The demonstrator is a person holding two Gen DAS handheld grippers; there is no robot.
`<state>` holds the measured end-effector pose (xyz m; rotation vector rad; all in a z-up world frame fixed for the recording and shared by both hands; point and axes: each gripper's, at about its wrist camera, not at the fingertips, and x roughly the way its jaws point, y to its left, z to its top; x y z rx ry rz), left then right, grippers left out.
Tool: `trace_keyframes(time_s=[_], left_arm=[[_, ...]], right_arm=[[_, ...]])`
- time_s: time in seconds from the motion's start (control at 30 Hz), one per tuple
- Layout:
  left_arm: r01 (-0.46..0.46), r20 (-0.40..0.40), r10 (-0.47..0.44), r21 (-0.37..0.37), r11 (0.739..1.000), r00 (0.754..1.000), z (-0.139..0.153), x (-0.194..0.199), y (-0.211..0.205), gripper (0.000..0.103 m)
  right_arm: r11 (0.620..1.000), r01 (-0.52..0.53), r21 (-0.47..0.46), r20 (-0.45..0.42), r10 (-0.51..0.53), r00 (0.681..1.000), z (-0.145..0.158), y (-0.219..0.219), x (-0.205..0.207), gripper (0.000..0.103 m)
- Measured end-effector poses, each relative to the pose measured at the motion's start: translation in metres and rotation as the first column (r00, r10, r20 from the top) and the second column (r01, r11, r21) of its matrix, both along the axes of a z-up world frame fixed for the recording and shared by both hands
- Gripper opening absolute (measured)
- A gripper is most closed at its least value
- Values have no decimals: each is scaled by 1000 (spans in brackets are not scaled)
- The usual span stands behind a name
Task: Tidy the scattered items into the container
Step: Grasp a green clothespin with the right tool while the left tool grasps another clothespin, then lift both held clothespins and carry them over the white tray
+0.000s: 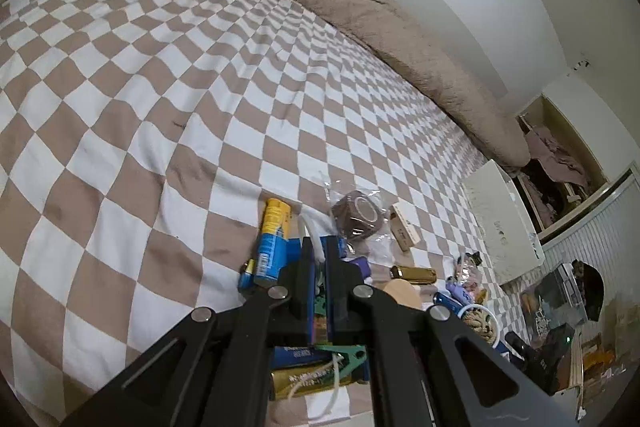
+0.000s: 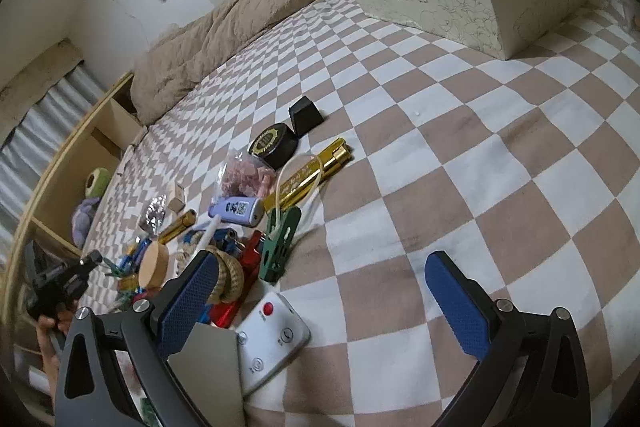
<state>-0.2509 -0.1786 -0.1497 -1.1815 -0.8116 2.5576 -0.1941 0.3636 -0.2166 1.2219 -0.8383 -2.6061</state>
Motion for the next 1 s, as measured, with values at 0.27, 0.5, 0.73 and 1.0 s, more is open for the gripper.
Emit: trace_keyframes(time_s=[0.27, 0.5, 0.73, 1.0], left_arm=[[34, -55, -36, -42, 999, 998, 16, 15, 14, 4], [36, -68, -41, -72, 997, 997, 18, 22, 17, 4], [16, -76, -21, -76, 997, 997, 20, 30, 9, 4], [-41, -122, 30, -88, 995, 992, 33, 42, 3, 4]], right_arm=[[985, -75, -156, 18, 79, 997, -1, -8, -18, 59], [992, -112, -55, 73, 116, 991, -6, -35, -40, 37], [993, -80, -84, 55, 84, 995, -11, -25, -35, 12], [989, -23, -149, -33, 19, 999, 7, -6, -12, 12]])
